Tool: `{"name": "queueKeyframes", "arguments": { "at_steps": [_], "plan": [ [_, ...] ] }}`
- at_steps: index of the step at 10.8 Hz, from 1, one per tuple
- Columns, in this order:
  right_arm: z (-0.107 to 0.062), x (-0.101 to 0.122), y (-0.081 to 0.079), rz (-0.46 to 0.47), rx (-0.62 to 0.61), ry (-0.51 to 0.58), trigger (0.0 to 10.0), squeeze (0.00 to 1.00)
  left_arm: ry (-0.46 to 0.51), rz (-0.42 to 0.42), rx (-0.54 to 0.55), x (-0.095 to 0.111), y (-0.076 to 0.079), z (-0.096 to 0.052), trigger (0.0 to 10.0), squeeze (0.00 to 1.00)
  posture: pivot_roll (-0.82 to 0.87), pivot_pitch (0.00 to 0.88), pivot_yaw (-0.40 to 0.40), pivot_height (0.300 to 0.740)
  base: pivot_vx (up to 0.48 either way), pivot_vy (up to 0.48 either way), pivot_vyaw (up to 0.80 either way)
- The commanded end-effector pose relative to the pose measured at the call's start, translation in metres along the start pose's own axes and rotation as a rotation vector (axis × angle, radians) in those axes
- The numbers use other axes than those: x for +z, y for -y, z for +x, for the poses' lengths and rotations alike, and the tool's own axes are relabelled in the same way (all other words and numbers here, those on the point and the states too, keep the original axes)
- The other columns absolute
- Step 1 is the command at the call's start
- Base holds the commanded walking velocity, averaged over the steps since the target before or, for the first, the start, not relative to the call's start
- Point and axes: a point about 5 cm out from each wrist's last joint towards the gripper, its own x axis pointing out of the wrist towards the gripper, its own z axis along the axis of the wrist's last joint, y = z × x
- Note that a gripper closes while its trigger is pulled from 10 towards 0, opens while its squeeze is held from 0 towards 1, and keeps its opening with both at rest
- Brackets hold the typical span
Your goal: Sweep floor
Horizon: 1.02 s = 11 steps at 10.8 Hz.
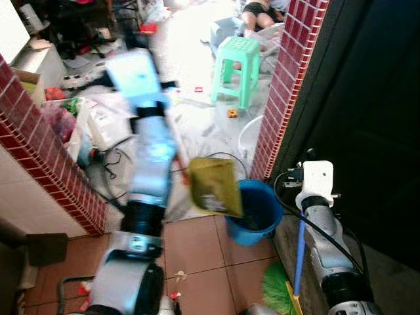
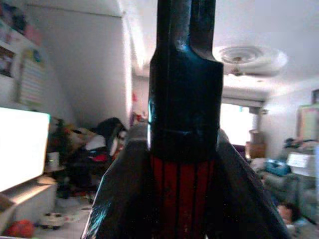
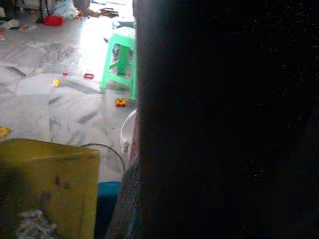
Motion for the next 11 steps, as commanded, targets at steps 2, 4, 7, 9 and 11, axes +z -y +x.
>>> {"name": "queueKeyframes", "arguments": {
  "at_steps": [2,4,7,9,11],
  "plan": [
    [-0.005,0.004,0.004,-0.004,-0.014,0.017,10.0,0.00,0.125,-0.028,-0.065,0.020,0.022,0.006,10.0,0.00,-0.19,0.000,0.071,0.740,0.000,0.000,0.00],
    [-0.013,0.009,0.010,-0.001,-0.043,0.037,10.0,0.00,0.135,-0.048,-0.244,0.012,0.053,-0.016,10.0,0.00,-0.21,0.000,0.088,0.740,0.000,0.000,0.00],
    [-0.014,0.012,0.017,-0.001,-0.077,0.049,10.0,0.00,0.091,-0.138,-0.530,0.000,0.092,-0.055,10.0,0.00,-0.20,0.000,0.105,0.740,0.000,0.000,0.00],
    [0.005,0.024,0.035,-0.019,-0.130,0.081,10.0,0.00,0.126,-0.151,-0.674,0.004,0.104,-0.064,10.0,0.00,-0.19,0.000,0.105,0.740,0.000,0.000,0.00],
    [0.010,0.028,0.040,-0.027,-0.138,0.087,10.0,0.00,0.198,-0.167,-0.803,0.011,0.110,-0.071,10.0,0.00,-0.19,0.000,0.101,0.740,0.000,0.000,0.00]
  ]
}}
